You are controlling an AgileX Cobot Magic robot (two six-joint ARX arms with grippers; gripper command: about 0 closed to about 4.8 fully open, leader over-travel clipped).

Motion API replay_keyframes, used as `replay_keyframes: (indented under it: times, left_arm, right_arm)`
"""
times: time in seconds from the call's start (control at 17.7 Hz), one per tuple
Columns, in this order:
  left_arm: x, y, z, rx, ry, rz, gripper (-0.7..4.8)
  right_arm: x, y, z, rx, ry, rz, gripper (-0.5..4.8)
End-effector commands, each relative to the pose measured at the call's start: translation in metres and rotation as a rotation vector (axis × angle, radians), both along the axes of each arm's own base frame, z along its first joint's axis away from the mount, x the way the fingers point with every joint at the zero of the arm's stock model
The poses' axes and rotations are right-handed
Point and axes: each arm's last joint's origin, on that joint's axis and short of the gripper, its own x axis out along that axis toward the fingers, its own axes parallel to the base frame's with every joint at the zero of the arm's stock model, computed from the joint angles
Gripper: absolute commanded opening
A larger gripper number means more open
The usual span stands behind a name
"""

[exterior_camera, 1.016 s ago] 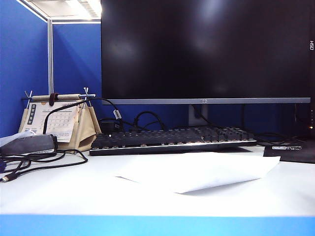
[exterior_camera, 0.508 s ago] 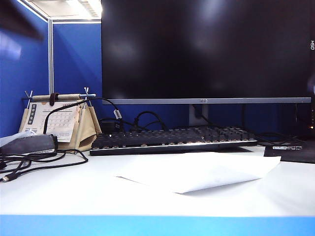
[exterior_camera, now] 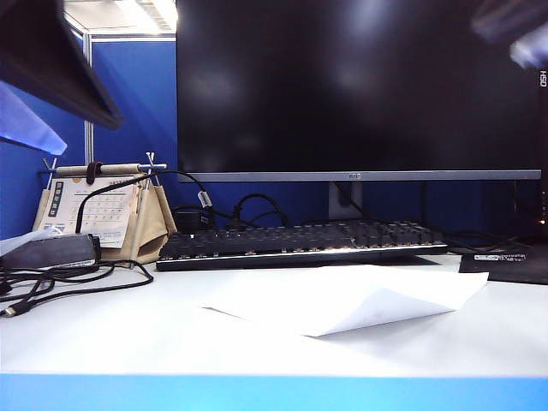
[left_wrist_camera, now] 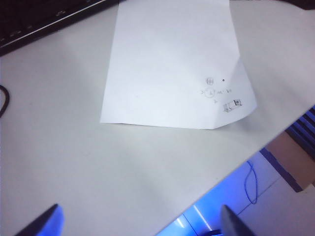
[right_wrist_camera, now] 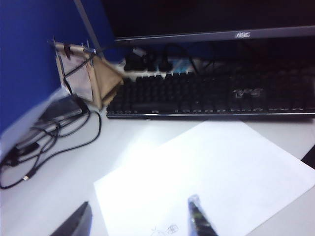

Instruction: Put a wrinkled paper upside down.

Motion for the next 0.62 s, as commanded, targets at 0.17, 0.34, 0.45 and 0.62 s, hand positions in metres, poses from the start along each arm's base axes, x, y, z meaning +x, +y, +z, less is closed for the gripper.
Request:
replay_keyframes:
  times: [0.17, 0.34, 0.45, 0.62]
  left_arm:
    - [0.000, 0.000, 0.007, 0.026, -0.029, -0.036, 4.08]
    - [-0.002, 0.002, 0.020, 0.073, -0.029, -0.059, 4.08]
    - [-0.002, 0.001, 0.024, 0.068, -0.050, -0.064, 4.08]
    - [-0.002, 0.001, 0.024, 0.073, -0.049, -0.068, 4.07]
  right_arm:
    - [0.051, 0.034, 0.033, 0.014, 0.304, 0.087, 2.77]
    - [0.073, 0.041, 0.012, 0.005, 0.542, 0.096, 3.52]
    - [0.084, 0.037, 0.000, 0.045, 0.648, 0.084, 3.78]
    - [0.095, 0.034, -0.015, 0.218, 0.770, 0.037, 3.78]
